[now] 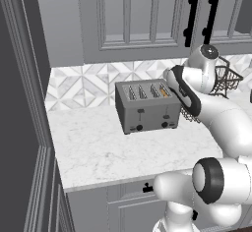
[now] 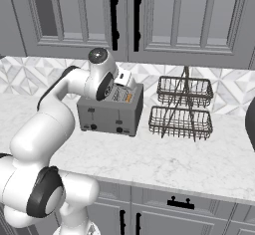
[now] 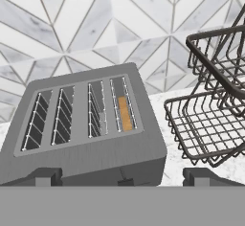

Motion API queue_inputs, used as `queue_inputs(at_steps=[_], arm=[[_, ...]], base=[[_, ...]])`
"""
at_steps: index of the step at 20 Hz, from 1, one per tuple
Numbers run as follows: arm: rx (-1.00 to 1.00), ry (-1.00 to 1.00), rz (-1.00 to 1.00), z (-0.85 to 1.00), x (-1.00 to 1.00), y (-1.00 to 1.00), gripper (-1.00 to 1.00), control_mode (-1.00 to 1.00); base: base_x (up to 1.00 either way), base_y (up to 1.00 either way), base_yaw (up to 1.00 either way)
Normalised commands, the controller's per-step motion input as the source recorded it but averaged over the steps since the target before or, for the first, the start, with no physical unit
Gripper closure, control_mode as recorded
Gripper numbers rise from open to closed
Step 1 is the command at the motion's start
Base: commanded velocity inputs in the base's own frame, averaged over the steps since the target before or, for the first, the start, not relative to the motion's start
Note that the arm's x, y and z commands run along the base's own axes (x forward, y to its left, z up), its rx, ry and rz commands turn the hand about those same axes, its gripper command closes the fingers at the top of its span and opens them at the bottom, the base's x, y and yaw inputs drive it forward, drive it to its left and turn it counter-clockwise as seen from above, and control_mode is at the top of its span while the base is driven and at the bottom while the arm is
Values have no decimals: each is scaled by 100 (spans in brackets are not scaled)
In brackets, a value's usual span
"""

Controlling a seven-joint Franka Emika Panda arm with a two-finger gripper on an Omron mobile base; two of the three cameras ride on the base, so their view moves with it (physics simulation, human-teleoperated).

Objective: Start the toaster. Once the lever pops up, take the bread to the plate on the dining counter.

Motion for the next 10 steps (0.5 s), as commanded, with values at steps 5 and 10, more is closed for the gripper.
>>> queue_inputs(at_steps=[5,10], arm=[[0,0,0,0,0,0,-100,-100],[0,0,0,0,0,0,-100,-100]], base=[[0,0,0],[0,0,0]])
